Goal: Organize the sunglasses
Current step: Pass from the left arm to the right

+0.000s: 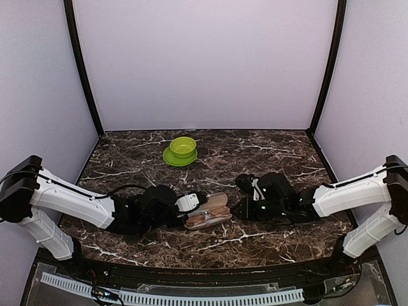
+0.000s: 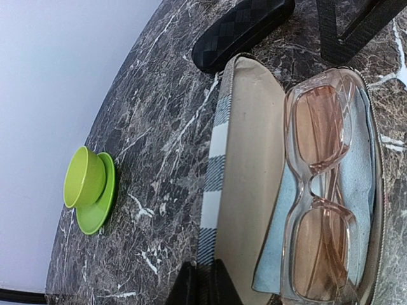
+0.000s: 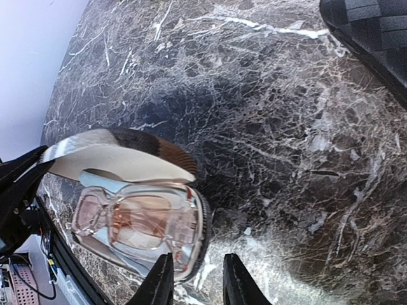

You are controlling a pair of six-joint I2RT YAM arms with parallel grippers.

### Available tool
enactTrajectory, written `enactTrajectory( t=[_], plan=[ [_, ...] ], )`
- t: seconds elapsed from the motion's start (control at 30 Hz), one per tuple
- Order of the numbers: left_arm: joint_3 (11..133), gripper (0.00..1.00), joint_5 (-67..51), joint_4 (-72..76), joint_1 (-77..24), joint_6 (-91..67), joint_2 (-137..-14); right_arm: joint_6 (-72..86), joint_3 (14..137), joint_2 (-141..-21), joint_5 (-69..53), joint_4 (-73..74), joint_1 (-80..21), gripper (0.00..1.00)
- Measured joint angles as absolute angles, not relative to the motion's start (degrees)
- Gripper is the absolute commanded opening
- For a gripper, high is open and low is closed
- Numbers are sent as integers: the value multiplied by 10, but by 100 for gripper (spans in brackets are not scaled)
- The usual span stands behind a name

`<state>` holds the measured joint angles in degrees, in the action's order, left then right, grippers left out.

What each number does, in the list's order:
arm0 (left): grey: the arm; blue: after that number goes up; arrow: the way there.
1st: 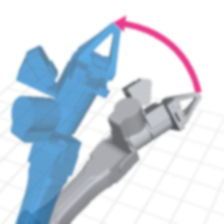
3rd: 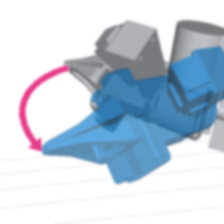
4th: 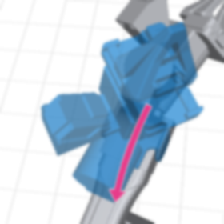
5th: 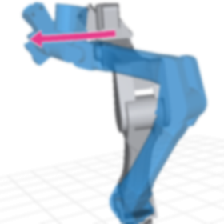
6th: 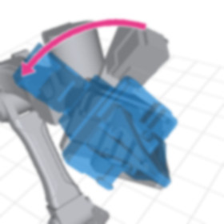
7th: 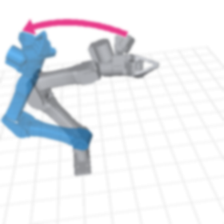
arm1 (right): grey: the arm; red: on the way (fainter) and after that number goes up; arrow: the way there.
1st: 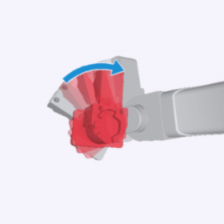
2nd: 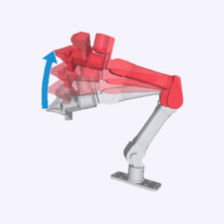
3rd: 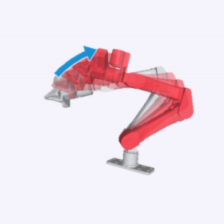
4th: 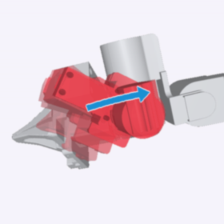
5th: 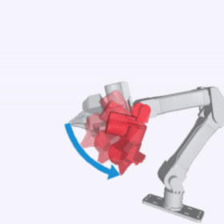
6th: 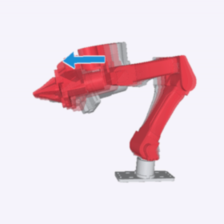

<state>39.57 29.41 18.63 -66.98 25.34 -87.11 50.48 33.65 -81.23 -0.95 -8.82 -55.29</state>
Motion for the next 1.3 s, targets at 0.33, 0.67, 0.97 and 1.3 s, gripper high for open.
enactTrajectory(
  t=[0.33, 0.67, 0.97, 1.3],
  plan=[
    [396, 5, 312, 190, -679, 258, -897, 523, 314, -825, -22, -115, -550, 25],
    [397, 5, 339, 202, -693, 267, -911, 538, 285, -823, -43, -158, -547, 31],
    [398, 5, 351, 211, -701, 268, -919, 561, 279, -846, -58, -197, -547, 23],
    [400, 5, 358, 213, -704, 268, -924, 566, 272, -847, -62, -205, -547, 19]
  ],
)
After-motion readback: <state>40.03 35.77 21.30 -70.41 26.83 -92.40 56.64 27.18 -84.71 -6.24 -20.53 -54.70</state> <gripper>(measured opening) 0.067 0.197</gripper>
